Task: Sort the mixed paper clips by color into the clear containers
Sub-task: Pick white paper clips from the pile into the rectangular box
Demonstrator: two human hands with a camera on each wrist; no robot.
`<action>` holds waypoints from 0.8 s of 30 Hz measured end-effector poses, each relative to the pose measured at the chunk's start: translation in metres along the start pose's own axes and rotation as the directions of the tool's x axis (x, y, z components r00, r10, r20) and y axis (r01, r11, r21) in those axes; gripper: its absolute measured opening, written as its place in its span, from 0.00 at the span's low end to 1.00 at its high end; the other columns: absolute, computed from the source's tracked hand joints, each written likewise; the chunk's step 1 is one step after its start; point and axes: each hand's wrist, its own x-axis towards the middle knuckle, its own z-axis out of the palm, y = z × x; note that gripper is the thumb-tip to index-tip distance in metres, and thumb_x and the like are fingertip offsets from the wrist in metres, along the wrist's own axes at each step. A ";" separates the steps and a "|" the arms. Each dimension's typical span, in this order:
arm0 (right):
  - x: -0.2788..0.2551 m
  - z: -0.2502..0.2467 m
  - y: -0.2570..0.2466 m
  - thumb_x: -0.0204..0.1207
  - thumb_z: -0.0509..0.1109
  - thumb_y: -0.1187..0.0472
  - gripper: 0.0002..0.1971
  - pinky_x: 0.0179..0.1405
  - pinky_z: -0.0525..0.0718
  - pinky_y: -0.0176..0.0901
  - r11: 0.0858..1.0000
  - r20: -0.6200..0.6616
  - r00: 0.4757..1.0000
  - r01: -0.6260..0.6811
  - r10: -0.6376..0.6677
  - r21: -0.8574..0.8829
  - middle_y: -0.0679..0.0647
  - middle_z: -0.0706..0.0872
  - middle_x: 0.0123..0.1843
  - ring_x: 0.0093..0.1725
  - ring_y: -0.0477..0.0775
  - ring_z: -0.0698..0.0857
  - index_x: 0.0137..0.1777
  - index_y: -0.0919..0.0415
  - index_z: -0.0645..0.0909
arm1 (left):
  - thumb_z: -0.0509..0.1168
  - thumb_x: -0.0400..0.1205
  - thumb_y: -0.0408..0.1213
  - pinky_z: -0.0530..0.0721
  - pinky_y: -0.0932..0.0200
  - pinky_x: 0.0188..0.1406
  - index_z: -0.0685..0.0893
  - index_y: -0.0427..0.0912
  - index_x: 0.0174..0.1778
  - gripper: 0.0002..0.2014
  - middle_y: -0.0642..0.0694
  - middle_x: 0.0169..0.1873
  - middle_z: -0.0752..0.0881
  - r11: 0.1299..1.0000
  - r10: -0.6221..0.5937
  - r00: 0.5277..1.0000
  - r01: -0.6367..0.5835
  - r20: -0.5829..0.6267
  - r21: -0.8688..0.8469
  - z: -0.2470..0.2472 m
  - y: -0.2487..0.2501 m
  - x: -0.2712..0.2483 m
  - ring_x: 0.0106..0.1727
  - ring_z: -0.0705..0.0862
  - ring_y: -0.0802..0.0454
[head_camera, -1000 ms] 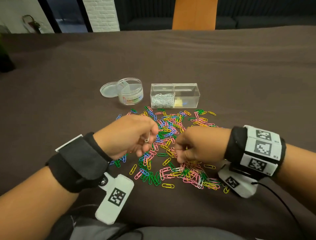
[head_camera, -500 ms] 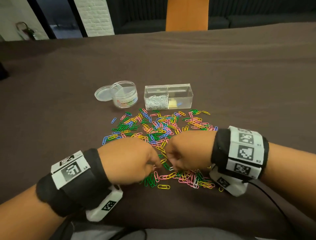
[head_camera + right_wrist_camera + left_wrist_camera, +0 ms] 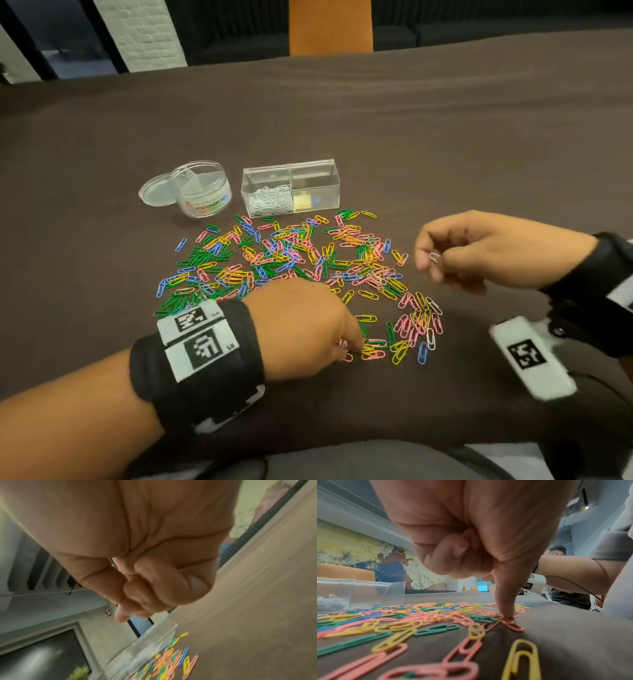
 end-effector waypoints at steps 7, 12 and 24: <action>0.010 -0.017 0.019 0.78 0.66 0.69 0.10 0.27 0.73 0.36 0.967 -0.186 0.982 -0.087 0.042 -0.239 0.46 0.78 0.27 0.26 0.43 0.72 0.40 0.56 0.84 | 0.62 0.84 0.54 0.81 0.60 0.49 0.86 0.62 0.57 0.10 0.59 0.50 0.87 0.996 -0.078 0.996 0.077 -0.031 -0.053 -0.004 -0.015 -0.003 0.51 0.83 0.60; 0.011 0.008 0.017 0.75 0.75 0.55 0.06 0.36 0.74 0.32 0.823 0.055 0.989 -0.083 0.137 -0.563 0.40 0.84 0.34 0.33 0.37 0.80 0.48 0.45 0.83 | 0.65 0.81 0.58 0.78 0.62 0.44 0.85 0.65 0.58 0.12 0.57 0.44 0.88 0.982 -0.157 0.988 0.156 0.000 -0.103 -0.005 -0.021 -0.007 0.43 0.81 0.63; 0.004 0.006 0.032 0.73 0.77 0.51 0.16 0.32 0.70 0.32 0.732 0.007 0.987 -0.116 0.163 -0.672 0.44 0.76 0.36 0.32 0.38 0.75 0.55 0.42 0.75 | 0.67 0.76 0.65 0.73 0.60 0.40 0.81 0.62 0.57 0.18 0.59 0.35 0.79 0.955 -0.297 0.955 0.297 0.013 0.000 0.000 -0.021 -0.004 0.39 0.75 0.61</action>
